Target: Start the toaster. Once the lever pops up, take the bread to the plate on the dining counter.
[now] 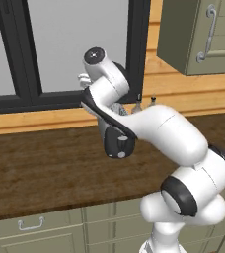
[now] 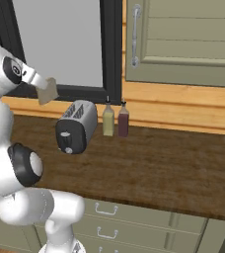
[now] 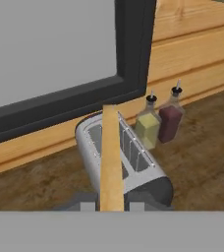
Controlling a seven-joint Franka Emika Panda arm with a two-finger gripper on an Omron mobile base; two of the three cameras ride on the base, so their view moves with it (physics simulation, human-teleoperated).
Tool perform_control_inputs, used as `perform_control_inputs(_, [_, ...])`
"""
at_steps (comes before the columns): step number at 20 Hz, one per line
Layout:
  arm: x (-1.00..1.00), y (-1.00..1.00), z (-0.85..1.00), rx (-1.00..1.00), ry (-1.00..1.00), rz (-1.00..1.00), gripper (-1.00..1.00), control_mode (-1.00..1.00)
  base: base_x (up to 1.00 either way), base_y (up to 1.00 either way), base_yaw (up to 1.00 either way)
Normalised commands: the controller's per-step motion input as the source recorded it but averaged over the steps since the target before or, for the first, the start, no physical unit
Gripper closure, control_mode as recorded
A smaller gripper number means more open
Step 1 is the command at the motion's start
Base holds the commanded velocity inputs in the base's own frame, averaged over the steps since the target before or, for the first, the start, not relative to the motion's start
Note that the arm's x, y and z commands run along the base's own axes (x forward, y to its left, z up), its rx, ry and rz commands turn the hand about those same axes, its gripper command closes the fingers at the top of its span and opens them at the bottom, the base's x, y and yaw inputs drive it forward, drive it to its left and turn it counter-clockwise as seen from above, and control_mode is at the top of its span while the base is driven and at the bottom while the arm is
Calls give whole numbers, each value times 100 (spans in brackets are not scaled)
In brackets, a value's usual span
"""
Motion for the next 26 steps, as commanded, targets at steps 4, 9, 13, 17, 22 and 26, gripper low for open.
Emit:
perform_control_inputs(4, [-100,4,12,0,-4,-25,100,-100,0,0,0])
perform_control_inputs(9, [-53,0,1,0,0,-8,100,-100,0,0,0])
perform_control_inputs(13, [0,0,0,0,0,0,100,-100,0,0,0])
perform_control_inputs(17, [0,0,0,0,0,0,100,-100,0,0,0])
perform_control_inputs(22, [0,0,0,0,0,0,100,-100,0,0,0])
perform_control_inputs(26, [-28,0,0,0,0,2,100,-100,0,0,0])
